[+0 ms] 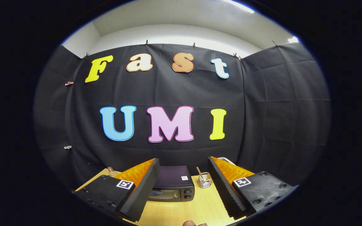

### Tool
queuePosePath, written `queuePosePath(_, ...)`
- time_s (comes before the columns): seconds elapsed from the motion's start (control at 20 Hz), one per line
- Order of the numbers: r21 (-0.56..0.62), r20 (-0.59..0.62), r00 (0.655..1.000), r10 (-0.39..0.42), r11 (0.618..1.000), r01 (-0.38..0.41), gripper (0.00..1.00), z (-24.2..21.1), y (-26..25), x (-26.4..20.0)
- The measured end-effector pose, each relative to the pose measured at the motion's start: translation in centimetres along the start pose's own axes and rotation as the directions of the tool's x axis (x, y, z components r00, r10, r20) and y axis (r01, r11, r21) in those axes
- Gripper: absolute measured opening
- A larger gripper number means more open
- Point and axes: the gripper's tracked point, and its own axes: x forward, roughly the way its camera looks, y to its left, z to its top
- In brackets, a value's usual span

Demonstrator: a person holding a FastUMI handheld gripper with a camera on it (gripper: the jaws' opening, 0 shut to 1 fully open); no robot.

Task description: Open the toaster oven, put the food inside, and close the toaster oven door.

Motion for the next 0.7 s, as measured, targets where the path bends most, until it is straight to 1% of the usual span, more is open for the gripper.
queuePosePath(0.4, -0.015, 0.027, 1.0, 0.001, 1.0, -0.001, 0.99, 0.4, 0.8, -0.1)
queuePosePath(0.7, -0.01, 0.004, 1.0, 0.002, 1.0, -0.002, 0.99, -0.3, 1.0, 0.1)
